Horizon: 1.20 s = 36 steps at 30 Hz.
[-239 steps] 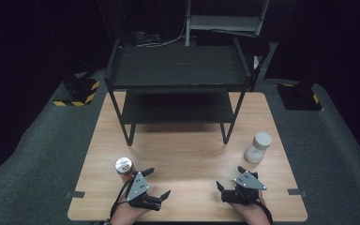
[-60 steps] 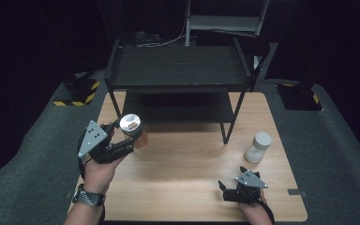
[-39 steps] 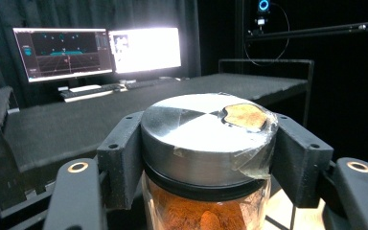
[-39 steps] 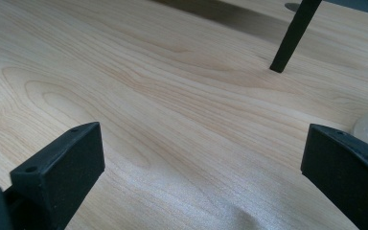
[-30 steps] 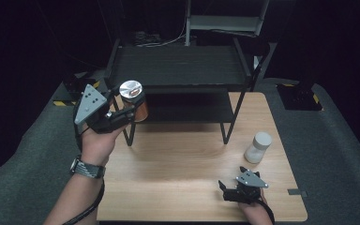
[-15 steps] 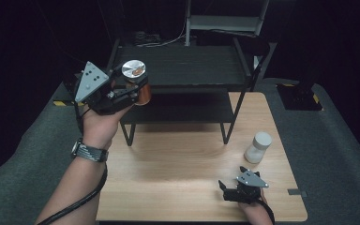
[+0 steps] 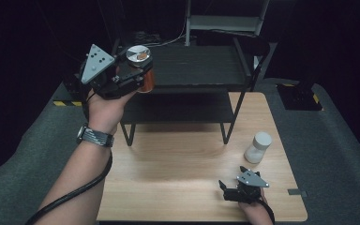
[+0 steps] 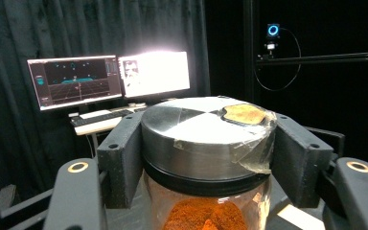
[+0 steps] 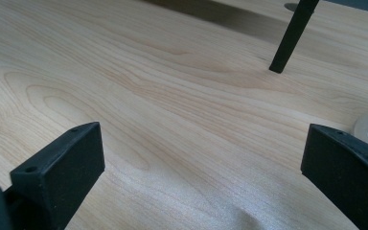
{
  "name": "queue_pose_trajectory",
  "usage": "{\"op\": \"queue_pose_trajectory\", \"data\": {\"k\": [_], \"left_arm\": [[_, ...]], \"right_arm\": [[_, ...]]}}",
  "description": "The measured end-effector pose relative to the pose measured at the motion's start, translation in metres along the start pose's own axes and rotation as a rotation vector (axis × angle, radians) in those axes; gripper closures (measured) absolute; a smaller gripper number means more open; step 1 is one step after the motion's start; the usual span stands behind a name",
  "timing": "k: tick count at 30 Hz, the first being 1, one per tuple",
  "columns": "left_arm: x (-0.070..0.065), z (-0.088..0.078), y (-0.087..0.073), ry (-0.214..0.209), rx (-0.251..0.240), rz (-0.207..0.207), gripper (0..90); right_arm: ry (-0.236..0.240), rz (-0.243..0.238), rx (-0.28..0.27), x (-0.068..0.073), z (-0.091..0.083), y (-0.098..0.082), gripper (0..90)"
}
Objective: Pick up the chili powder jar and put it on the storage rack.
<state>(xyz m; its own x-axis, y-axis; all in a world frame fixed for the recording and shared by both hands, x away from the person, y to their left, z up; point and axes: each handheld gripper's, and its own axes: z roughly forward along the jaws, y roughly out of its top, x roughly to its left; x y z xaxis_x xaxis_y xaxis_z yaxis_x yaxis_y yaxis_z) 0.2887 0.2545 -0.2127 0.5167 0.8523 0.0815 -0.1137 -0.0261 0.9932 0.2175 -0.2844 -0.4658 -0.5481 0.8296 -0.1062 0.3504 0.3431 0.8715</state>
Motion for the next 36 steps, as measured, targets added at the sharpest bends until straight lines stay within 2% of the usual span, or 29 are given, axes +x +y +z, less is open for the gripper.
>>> {"op": "queue_pose_trajectory", "data": {"k": [4,14,20,25,36], "left_arm": [[0.000,0.008,0.001,0.004,-0.002,-0.005,35.1],[-0.004,0.038,-0.001,0.023,0.002,0.013,35.1],[-0.001,0.052,-0.005,0.038,0.006,-0.017,35.1],[0.003,0.067,-0.011,0.062,0.038,-0.041,35.1],[0.001,0.081,-0.013,0.061,0.049,-0.039,35.1]], "right_arm": [[0.001,0.002,-0.001,0.000,0.000,0.000,0.6],[0.004,0.007,-0.004,-0.001,0.000,-0.001,0.6],[0.005,-0.003,-0.002,0.000,0.000,0.000,0.6],[0.008,0.005,-0.006,-0.001,-0.001,-0.001,0.6],[0.017,0.010,-0.011,-0.003,-0.001,-0.002,0.6]]}}
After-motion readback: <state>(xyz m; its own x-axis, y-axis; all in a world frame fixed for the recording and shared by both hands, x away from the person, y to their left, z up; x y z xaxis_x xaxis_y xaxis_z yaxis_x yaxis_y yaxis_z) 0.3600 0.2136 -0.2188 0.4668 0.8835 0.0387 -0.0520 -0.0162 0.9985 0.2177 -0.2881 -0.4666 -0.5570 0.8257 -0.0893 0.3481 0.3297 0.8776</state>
